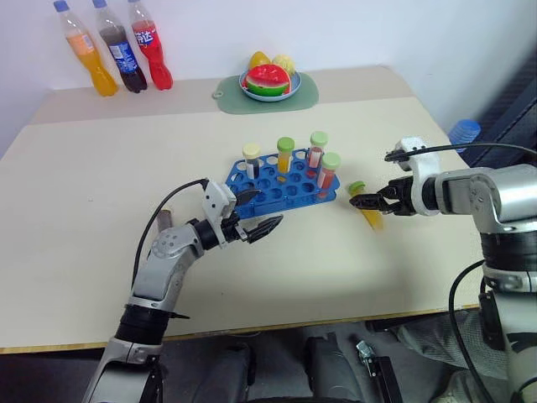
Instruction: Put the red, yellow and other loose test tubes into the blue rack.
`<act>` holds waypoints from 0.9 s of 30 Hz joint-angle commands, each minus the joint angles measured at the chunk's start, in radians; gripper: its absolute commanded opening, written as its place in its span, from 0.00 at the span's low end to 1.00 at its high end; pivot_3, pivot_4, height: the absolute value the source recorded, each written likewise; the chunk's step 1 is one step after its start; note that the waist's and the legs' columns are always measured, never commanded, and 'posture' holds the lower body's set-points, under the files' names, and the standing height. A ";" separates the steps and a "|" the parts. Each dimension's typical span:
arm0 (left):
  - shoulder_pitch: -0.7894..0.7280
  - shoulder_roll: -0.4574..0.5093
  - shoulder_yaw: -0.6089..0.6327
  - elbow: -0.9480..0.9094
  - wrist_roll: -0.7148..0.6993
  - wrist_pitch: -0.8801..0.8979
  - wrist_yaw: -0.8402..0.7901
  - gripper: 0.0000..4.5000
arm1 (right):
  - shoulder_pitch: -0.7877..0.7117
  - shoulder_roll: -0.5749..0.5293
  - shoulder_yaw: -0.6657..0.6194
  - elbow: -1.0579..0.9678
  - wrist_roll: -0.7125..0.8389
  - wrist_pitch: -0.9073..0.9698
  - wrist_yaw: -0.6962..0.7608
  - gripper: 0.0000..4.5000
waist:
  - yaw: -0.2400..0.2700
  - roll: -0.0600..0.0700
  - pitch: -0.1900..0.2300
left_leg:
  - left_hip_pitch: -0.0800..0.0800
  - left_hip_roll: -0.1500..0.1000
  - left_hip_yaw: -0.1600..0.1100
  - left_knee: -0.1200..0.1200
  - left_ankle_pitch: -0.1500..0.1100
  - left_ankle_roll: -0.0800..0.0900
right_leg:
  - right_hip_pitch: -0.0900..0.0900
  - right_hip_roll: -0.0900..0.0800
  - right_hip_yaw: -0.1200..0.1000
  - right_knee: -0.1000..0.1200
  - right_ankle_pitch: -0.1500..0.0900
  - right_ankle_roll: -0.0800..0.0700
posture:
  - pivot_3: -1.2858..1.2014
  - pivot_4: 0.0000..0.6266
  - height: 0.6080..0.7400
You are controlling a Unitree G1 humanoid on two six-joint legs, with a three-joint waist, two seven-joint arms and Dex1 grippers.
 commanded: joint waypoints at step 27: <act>0.023 0.033 0.020 -0.066 -0.026 0.013 -0.002 1.00 | 0.407 -0.236 -0.002 -0.289 -0.080 -0.875 0.442 0.18 | 0.020 -0.001 0.000 | 0.000 -0.001 0.000 0.003 0.000 -0.001 | 0.001 0.000 0.000 0.000 0.001 0.002 | 0.52 0.24 1.00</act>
